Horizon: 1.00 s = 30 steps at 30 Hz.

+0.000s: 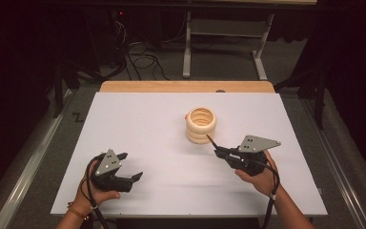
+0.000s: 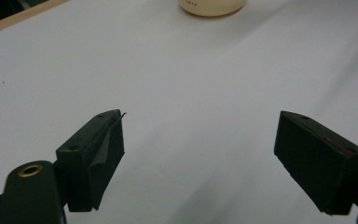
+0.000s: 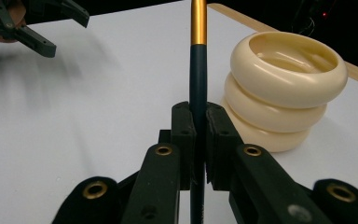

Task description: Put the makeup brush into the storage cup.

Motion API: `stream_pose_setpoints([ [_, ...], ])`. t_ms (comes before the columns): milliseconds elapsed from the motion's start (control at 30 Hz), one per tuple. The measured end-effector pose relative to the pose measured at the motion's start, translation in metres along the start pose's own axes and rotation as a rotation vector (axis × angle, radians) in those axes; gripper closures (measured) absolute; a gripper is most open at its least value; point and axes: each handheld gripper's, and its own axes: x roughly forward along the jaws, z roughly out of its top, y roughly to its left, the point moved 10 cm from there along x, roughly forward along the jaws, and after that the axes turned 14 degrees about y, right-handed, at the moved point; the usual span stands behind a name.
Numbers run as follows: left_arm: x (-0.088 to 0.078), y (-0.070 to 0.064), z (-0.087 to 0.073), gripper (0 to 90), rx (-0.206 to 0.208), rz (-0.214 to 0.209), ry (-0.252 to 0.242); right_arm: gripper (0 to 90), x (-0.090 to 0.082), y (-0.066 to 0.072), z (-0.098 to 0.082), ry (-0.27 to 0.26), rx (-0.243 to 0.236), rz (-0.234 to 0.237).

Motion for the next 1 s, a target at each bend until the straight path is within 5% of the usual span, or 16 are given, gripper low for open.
stream_pose_setpoints([
  [333,0.005,0.007,-0.014,17.6,-0.053,0.023,0.000,85.1,-0.002,-0.006,0.005,-0.044,0.028,-0.026],
  [1000,0.003,0.007,-0.020,16.9,-0.053,0.012,-0.014,85.1,0.003,-0.007,0.028,-0.113,0.039,-0.048],
])
